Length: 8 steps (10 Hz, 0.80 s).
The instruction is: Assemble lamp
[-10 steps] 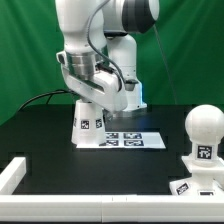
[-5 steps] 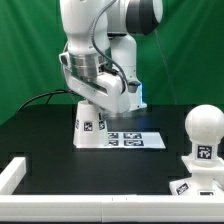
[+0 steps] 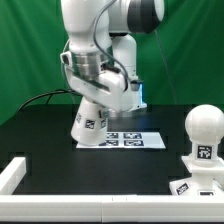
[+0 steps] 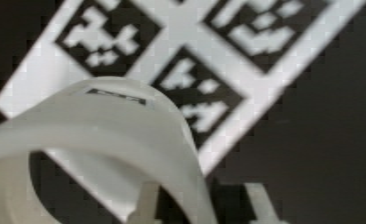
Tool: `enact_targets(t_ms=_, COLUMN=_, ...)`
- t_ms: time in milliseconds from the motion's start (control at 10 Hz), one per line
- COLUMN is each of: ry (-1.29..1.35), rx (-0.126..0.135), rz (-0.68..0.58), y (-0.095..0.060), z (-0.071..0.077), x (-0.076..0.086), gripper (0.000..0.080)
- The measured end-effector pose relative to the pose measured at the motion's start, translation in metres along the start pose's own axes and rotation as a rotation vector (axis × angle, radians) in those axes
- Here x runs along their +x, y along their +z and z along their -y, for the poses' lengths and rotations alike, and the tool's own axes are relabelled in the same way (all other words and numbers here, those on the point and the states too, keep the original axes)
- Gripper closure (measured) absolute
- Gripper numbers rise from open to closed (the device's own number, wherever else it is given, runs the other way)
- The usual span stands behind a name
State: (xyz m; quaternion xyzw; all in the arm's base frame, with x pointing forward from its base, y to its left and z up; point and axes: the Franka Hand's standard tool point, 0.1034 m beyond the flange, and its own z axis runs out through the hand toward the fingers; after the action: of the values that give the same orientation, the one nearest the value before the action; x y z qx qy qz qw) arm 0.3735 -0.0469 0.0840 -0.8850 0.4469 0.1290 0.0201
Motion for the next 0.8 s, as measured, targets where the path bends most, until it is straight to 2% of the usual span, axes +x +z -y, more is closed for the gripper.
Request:
enact_targets(t_ms=100, ry=-0.019, rx=0.074, rz=-0.013, y=-0.027, z=0.022, x=-0.011, gripper=0.0757)
enact_targets(t_ms=200, ry=0.0, rx=0.097, rz=-0.021, y=-0.039, z=0.033, x=-0.011, gripper=0.0757)
enact_targets(t_ms=300, ry=-0.03, rx=0.043, rz=0.006, y=-0.045, z=0.038, x=-0.006, gripper=0.0757)
enact_targets(t_ms=400, ry=-0.062, rx=-0.027, rz=0.016, y=-0.055, z=0.04, x=0.002, gripper=0.0757)
enact_targets(t_ms=500, ry=-0.054, rx=-0.007, rz=0.0, y=-0.054, z=0.043, x=0.004, gripper=0.0757)
enact_targets(t_ms=700, ry=-0.054, rx=-0.013, rz=0.004, y=-0.051, z=0.041, x=0.002, gripper=0.0757)
enact_targets(t_ms=800, ry=-0.059, rx=-0.005, rz=-0.005, y=-0.054, z=0.048, x=0.001, gripper=0.0757)
